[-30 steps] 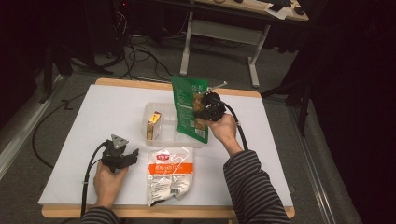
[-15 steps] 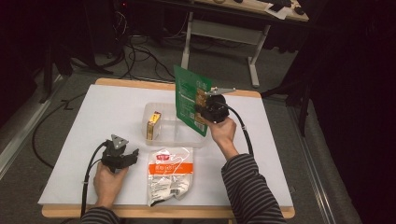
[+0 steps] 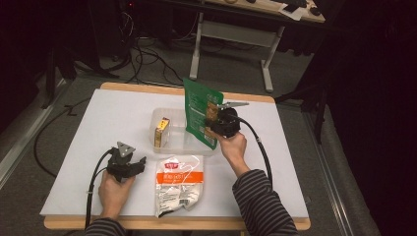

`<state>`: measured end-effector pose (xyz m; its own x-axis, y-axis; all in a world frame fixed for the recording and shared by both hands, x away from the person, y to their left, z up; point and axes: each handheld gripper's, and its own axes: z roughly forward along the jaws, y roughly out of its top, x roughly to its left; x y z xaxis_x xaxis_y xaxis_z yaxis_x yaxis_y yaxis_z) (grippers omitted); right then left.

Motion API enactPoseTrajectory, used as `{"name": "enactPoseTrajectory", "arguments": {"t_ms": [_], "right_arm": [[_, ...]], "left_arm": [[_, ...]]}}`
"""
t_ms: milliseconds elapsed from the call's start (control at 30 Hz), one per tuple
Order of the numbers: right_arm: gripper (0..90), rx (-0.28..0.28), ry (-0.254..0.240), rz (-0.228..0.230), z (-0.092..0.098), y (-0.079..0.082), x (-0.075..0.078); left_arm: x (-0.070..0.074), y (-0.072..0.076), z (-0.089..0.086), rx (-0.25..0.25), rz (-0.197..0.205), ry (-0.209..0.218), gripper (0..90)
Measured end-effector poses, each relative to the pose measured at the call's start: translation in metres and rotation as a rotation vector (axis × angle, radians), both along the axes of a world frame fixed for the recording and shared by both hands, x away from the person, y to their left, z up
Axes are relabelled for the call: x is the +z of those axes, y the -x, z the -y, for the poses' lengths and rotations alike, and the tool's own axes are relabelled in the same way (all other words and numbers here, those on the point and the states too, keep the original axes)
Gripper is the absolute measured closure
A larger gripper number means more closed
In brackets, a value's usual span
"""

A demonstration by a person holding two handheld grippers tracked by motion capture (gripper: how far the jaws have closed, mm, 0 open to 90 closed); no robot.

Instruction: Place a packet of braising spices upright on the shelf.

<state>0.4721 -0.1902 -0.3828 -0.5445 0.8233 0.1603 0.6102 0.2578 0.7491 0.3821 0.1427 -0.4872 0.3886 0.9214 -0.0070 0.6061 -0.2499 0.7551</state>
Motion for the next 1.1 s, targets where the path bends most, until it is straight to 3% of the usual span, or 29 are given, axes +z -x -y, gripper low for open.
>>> {"name": "enactPoseTrajectory", "arguments": {"t_ms": [100, 200, 267, 367, 433, 767, 900, 1100], "right_arm": [[76.2, -0.004, 0.016, -0.031, 0.002, -0.002, 0.0], [75.3, -0.004, 0.025, -0.034, 0.008, -0.001, 0.003], [79.1, 0.003, 0.016, -0.033, 0.012, 0.0, 0.007], [88.4, 0.02, 0.041, -0.035, 0.014, 0.005, 0.008], [90.0, 0.02, 0.062, -0.033, 0.013, 0.006, 0.005], [90.0, 0.012, 0.031, -0.057, 0.019, 0.01, -0.008], [90.0, -0.002, -0.005, -0.081, 0.025, 0.009, -0.012], [89.2, -0.005, 0.013, -0.068, 0.025, 0.009, -0.012]], "left_arm": [[0.0, 0.0, 0.0, 0.0, 0.0, 0.0, 37.7], [0.0, 0.0, 0.0, 0.0, 0.0, 0.0, 37.7], [0.0, 0.0, 0.0, 0.001, 0.002, -0.001, 37.7], [0.0, 0.0, 0.0, 0.002, 0.002, -0.001, 37.7], [0.0, 0.0, 0.0, 0.001, 0.002, -0.001, 37.7], [0.0, 0.0, 0.0, 0.001, 0.002, -0.003, 37.6], [0.0, 0.0, 0.0, 0.002, 0.002, -0.002, 37.6], [0.0, 0.0, 0.0, 0.002, 0.002, -0.002, 37.6]]}}
